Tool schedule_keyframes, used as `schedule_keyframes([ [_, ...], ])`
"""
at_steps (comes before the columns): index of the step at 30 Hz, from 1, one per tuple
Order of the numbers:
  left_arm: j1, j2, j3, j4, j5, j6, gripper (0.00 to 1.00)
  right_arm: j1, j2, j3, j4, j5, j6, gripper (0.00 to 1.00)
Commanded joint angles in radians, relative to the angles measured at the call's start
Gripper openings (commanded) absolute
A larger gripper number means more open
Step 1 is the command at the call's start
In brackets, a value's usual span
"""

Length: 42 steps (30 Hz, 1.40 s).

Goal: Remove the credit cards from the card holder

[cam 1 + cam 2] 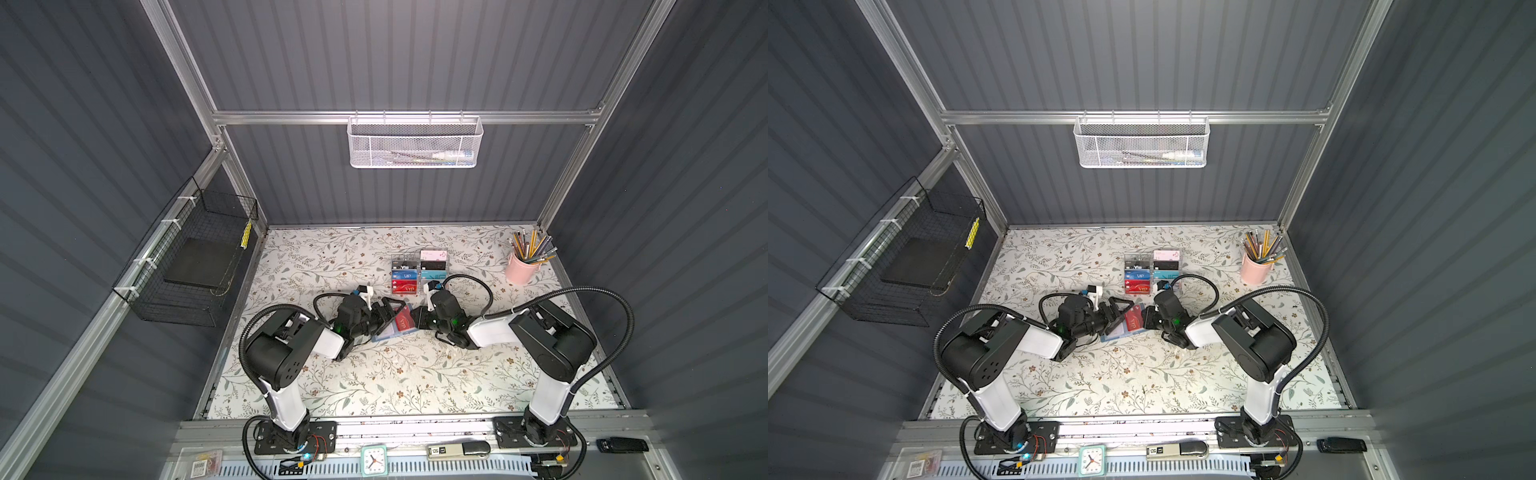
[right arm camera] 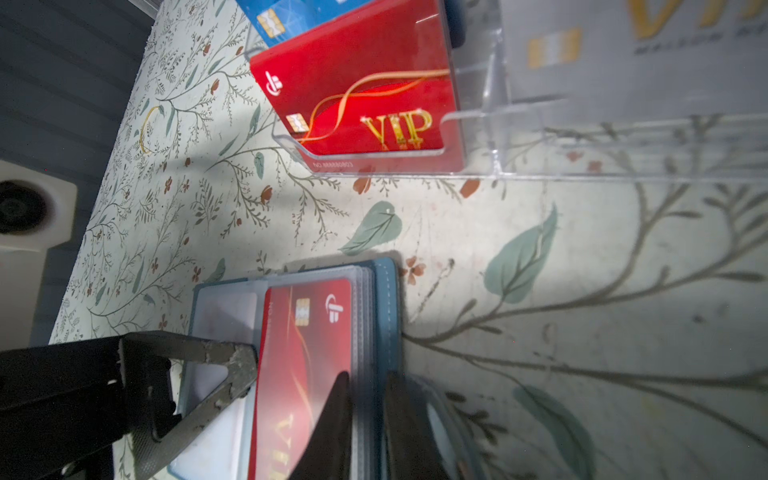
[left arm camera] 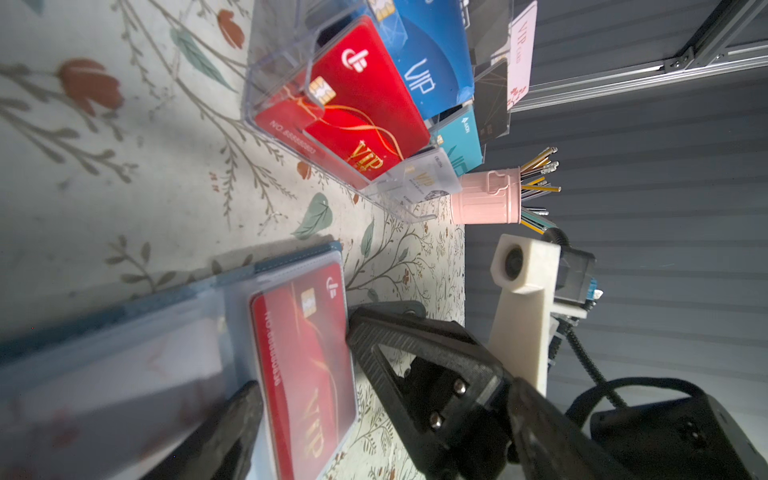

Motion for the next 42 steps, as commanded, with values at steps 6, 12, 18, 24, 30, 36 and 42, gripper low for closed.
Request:
schedule_keyframes([
  [6, -0.003, 0.022, 0.030, 0.032, 0.002, 0.012, 0.92, 0.018, 0.079, -0.028, -0.191, -0.059, -0.004, 0.17],
  [12, -0.003, 0.030, 0.027, 0.028, -0.001, 0.012, 0.92, 0.018, 0.070, -0.034, -0.186, -0.058, -0.002, 0.17],
  [18, -0.005, 0.053, 0.031, 0.052, 0.003, 0.001, 0.92, 0.018, 0.072, -0.042, -0.176, -0.060, 0.004, 0.17],
  [24, -0.006, 0.044, 0.038, 0.008, -0.006, 0.021, 0.92, 0.018, 0.070, -0.047, -0.171, -0.059, 0.006, 0.17],
  [30, -0.015, 0.040, 0.041, -0.018, -0.017, 0.036, 0.92, 0.018, 0.073, -0.046, -0.162, -0.064, 0.012, 0.17],
  [36, -0.035, 0.049, 0.050, -0.025, -0.023, 0.039, 0.92, 0.018, 0.071, -0.053, -0.156, -0.062, 0.014, 0.17],
  [42, -0.057, 0.049, 0.068, -0.033, -0.026, 0.039, 0.92, 0.018, 0.071, -0.053, -0.154, -0.064, 0.017, 0.17],
])
